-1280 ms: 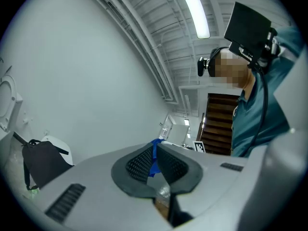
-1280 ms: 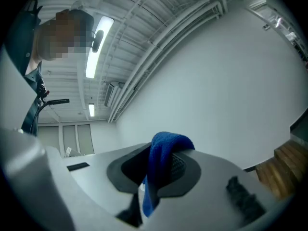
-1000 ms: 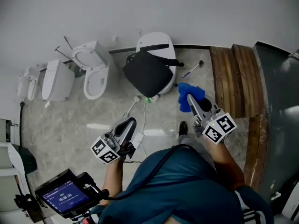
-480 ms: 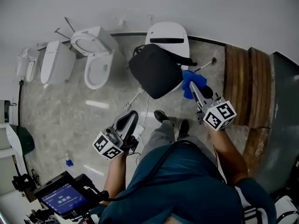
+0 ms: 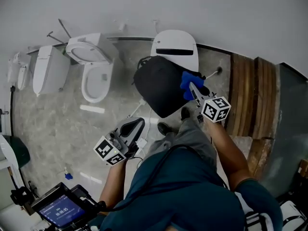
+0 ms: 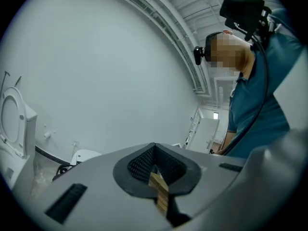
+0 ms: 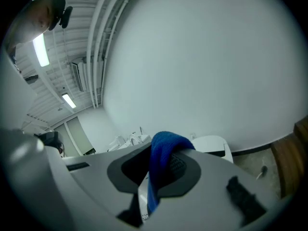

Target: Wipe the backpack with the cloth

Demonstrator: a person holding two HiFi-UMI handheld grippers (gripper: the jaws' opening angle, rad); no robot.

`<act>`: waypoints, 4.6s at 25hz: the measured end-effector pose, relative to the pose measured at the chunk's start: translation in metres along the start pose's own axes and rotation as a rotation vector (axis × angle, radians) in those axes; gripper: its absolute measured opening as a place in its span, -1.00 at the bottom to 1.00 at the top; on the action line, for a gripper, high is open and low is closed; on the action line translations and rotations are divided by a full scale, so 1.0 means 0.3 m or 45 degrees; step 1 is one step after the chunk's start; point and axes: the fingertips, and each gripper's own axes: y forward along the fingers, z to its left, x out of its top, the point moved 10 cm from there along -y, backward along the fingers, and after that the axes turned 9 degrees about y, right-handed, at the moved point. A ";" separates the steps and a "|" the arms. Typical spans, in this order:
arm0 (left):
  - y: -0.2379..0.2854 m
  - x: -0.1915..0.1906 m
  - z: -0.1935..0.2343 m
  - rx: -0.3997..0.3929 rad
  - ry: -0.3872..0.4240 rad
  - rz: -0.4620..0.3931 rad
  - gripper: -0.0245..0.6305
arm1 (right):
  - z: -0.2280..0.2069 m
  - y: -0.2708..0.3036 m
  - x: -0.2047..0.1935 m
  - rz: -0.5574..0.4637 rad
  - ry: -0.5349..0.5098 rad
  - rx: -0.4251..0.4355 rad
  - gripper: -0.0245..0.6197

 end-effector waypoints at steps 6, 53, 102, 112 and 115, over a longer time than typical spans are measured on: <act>0.012 -0.043 0.153 0.118 -0.106 0.096 -0.91 | -0.317 0.284 -0.144 0.112 0.112 -0.154 -0.80; 0.165 -0.383 0.500 0.357 -0.631 0.138 -0.91 | -0.865 0.804 -0.418 0.929 0.592 0.114 -0.80; 0.361 -1.095 0.781 0.201 -0.996 -0.822 -0.91 | -0.258 1.703 -0.493 1.737 -1.160 0.735 -0.80; 0.447 -0.997 0.812 0.173 -0.853 -0.669 -0.91 | -0.100 1.592 -0.512 1.764 -0.770 0.707 -0.80; 0.446 -0.984 0.831 0.143 -0.828 -0.681 -0.91 | 0.028 1.634 -0.557 1.810 -0.979 0.771 -0.80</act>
